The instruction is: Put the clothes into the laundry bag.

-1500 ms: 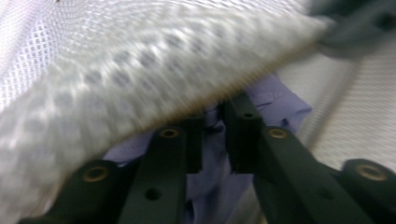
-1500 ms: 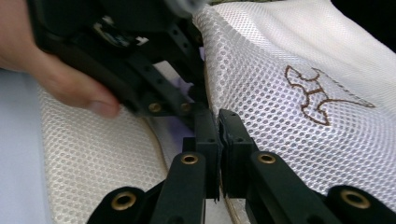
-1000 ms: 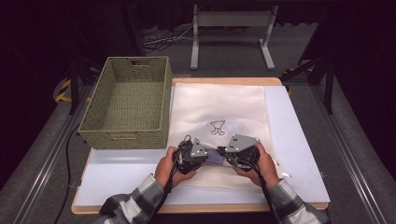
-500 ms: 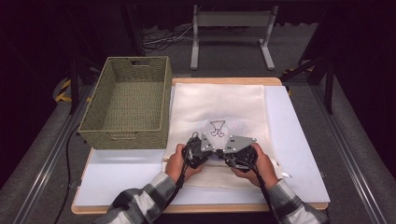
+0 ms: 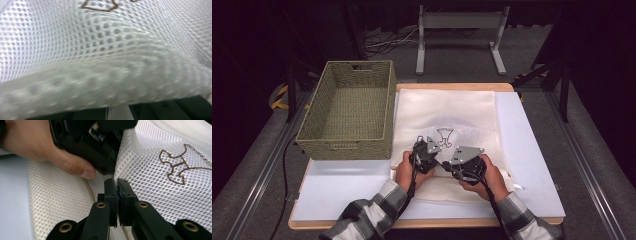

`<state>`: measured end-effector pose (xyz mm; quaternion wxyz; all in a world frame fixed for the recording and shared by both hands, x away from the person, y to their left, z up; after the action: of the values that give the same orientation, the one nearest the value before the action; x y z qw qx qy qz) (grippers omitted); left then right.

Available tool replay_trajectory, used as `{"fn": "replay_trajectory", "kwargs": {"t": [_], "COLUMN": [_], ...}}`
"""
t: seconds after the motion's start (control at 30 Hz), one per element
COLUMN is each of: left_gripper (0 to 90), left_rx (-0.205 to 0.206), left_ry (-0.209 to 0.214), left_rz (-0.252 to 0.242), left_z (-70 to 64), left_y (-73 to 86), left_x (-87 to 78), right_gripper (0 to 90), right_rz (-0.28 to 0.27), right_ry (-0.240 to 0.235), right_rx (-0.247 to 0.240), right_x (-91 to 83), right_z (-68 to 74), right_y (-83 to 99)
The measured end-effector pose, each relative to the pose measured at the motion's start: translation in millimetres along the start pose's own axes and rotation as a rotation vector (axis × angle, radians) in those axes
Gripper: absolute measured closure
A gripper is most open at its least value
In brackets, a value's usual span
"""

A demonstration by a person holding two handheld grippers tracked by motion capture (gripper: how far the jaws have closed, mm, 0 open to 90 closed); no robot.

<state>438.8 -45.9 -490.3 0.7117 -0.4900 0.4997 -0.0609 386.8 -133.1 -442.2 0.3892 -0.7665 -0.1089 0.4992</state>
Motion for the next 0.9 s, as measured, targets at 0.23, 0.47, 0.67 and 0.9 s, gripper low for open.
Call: {"fn": "replay_trajectory", "kwargs": {"t": [0.23, 0.47, 0.67, 0.9], "left_gripper": [89.3, 77.2, 80.5, 90.0], "left_rx": [-0.005, 0.079, 0.125, 0.051], "left_ry": [0.033, 0.054, 0.067, 0.046], "left_rz": [0.003, -0.020, 0.031, 0.088], "left_z": [-3.1, -6.9, -6.8, -3.1], "left_y": [3.9, 1.1, 12.2, 19.1], "left_x": [-6.8, -36.6, -38.8, -15.1], "right_gripper": [87.3, 87.3, 87.5, 87.4], "right_rz": [0.007, -0.018, -0.037, -0.049], "right_ry": [-0.001, 0.024, 0.033, 0.013], "right_rx": [0.006, 0.008, 0.005, 0.000], "right_x": [-1.2, -7.1, -12.7, -14.2], "right_z": [-1.6, -5.0, -5.5, -2.9], "right_y": [1.6, -0.9, -5.2, -7.1]}}
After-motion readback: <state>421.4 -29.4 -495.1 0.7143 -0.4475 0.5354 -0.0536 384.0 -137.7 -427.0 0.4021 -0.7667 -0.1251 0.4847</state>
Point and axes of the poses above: each handheld gripper's, and its own axes: x roughly forward along the jaws, y roughly out of its underside, z roughly to its left, the point moved 7 cm from there along x, roughly forward along the jaws
